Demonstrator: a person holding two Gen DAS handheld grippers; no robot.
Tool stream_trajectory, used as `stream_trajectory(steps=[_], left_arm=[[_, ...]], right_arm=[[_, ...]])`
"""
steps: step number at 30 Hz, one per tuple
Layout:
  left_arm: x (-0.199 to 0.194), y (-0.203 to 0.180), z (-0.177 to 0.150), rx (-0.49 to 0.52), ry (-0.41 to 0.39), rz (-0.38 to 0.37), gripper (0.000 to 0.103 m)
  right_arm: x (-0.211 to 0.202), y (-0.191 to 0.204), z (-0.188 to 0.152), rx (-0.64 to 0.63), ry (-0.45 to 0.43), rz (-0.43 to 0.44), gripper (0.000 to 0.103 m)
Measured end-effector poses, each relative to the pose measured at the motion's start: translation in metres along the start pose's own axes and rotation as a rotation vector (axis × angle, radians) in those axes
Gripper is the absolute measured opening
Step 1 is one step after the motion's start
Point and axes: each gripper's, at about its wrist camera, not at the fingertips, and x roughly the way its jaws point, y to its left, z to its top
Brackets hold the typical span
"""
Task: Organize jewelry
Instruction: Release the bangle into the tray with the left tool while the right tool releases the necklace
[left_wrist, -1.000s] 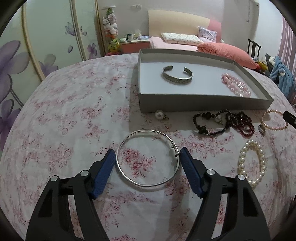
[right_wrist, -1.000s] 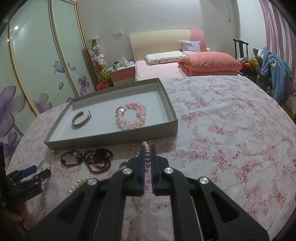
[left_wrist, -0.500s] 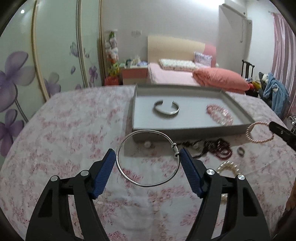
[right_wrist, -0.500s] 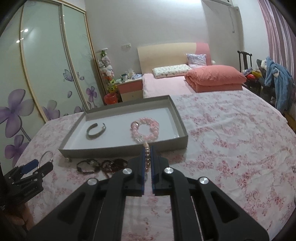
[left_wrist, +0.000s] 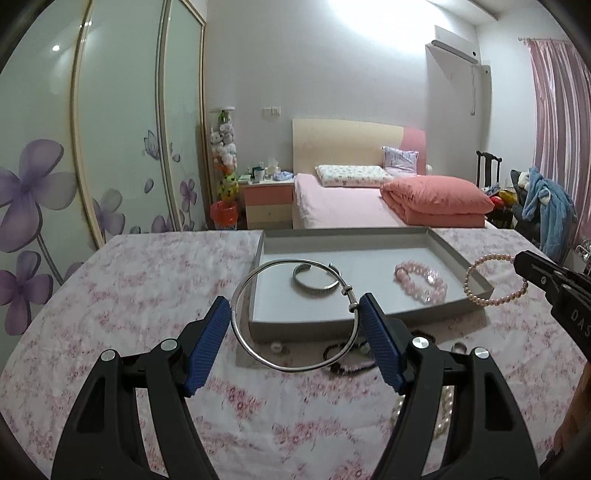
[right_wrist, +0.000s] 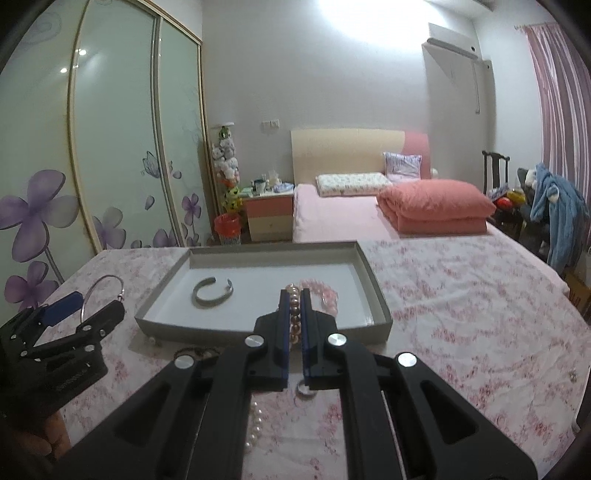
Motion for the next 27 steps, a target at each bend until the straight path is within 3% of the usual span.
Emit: stream_trajectory(steps=[12, 27], left_arm=[[0.021, -0.01, 0.021, 0.003, -0.048, -0.006, 0.072], [0.08, -0.016, 0.033, -0.008, -0.015, -0.014, 0.072]], right_arm=[[0.016, 0.001, 0.021, -0.004, -0.061, -0.013, 0.006], [0.073, -0.008, 0.034, 0.003, -0.036, -0.03, 0.006]])
